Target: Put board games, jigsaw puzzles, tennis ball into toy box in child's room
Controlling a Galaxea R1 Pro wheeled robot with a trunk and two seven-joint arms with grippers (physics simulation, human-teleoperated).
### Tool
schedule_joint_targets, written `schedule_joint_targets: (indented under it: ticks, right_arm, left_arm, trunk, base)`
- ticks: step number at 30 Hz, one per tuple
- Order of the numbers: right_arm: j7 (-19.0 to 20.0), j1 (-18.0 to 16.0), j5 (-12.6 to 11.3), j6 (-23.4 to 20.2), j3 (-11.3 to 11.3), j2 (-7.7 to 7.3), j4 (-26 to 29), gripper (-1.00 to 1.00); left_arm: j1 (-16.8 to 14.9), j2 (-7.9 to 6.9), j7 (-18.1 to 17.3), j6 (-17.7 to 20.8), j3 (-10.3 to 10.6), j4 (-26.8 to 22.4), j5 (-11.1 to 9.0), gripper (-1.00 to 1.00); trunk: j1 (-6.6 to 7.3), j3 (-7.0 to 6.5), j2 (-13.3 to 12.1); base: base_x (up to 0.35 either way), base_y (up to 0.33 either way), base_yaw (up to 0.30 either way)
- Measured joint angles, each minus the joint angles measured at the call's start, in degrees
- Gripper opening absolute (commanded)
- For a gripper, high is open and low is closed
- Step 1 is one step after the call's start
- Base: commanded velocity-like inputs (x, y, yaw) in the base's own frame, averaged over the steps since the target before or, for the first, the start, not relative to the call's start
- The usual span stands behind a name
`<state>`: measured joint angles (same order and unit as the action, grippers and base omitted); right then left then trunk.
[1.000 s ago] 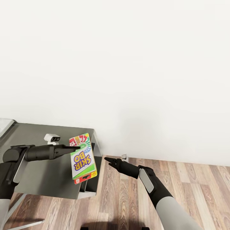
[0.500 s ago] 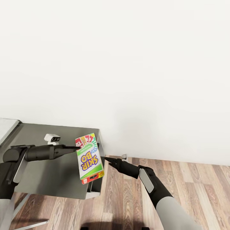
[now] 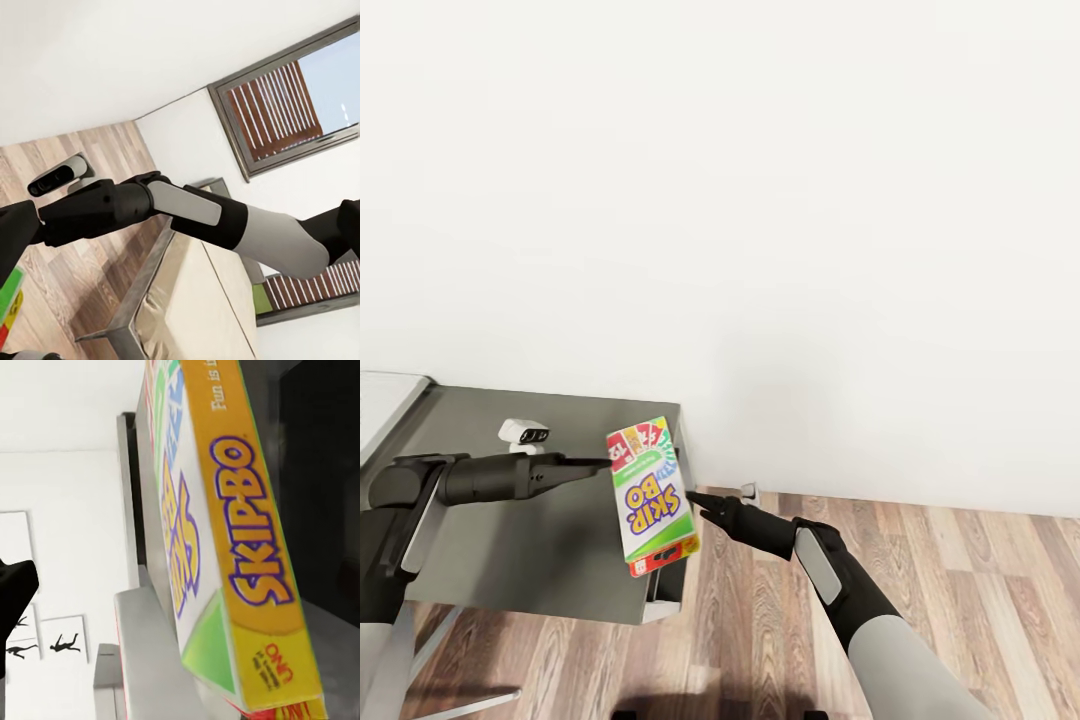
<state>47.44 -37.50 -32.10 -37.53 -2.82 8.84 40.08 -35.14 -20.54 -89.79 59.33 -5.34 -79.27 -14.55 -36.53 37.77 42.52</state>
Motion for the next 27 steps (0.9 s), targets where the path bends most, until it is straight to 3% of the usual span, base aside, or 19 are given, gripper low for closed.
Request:
schedule_joint_targets:
  ticks: [27]
  right_arm:
    - [-0.1,0.0,-0.2,-0.1,0.0,0.04,-0.2,1.00]
  left_arm:
    - [0.0,0.05,0.0,0.0,0.0,0.0,-0.2,1.00]
  trunk:
    - [-0.22,0.17,0.4]
  base:
    - [0.000,0.003,0.000]
